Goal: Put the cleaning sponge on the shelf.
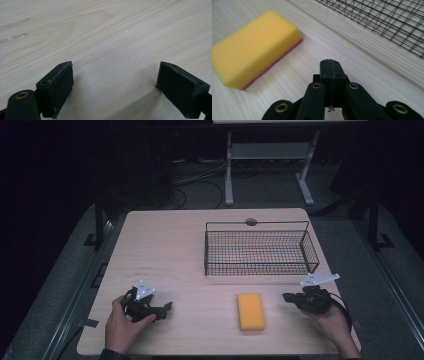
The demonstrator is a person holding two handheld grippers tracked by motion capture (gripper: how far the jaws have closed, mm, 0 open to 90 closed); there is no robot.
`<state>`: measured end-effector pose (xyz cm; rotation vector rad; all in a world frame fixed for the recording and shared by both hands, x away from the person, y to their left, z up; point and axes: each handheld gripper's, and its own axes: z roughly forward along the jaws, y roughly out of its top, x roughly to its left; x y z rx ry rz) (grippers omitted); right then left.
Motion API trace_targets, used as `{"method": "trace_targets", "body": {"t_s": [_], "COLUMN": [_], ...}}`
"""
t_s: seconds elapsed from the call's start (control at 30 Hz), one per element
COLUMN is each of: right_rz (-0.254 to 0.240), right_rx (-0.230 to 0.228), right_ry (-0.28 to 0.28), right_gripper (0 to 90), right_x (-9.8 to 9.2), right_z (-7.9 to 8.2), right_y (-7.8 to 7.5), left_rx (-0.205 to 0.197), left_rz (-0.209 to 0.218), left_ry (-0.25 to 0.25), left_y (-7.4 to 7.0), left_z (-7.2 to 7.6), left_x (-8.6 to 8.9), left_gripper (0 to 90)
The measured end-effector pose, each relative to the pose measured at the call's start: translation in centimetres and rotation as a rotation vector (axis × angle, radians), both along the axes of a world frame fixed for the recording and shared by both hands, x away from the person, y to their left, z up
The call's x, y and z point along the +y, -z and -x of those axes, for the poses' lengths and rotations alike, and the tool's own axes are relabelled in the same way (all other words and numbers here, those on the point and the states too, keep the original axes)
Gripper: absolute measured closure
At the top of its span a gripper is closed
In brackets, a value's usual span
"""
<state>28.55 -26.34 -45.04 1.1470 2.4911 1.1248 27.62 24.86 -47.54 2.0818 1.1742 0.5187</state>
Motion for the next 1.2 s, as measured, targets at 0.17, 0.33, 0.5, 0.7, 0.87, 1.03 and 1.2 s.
{"method": "trace_targets", "body": {"t_s": [0.17, 0.33, 0.5, 0.7, 0.87, 1.03, 1.2], "right_rz": [-0.002, -0.006, -0.011, -0.004, -0.008, 0.001, 0.0], "right_rx": [0.009, 0.008, 0.01, 0.018, 0.028, 0.029, 0.03], "right_ry": [-0.024, -0.047, -0.059, -0.08, -0.088, -0.11, -0.12], "right_gripper": [89.5, 89.5, 89.5, 89.5, 89.5, 89.5, 89.5], "right_x": [0.8, 1.7, 2.4, 3.4, 4.2, 5.1, 5.7], "right_z": [-0.5, -0.9, -1.3, -1.7, -2.0, -2.3, -2.4], "right_y": [-0.1, -0.3, -0.3, -0.2, -0.1, 0.0, 0.0], "left_rx": [-0.001, -0.002, -0.002, -0.002, -0.002, -0.002, -0.002], "left_rz": [-0.001, 0.002, 0.004, 0.004, 0.004, 0.004, 0.003], "left_ry": [0.0, -0.002, -0.003, -0.003, -0.003, -0.002, -0.002], "left_y": [0.0, 0.0, 0.0, 0.0, 0.0, 0.0, 0.0], "left_z": [0.0, 0.0, 0.0, 0.0, 0.0, 0.0, 0.0], "left_x": [0.0, 0.0, 0.0, 0.0, 0.0, 0.0, 0.0], "left_gripper": [12.9, 12.9, 12.9, 12.9, 12.9, 12.9, 12.9]}}
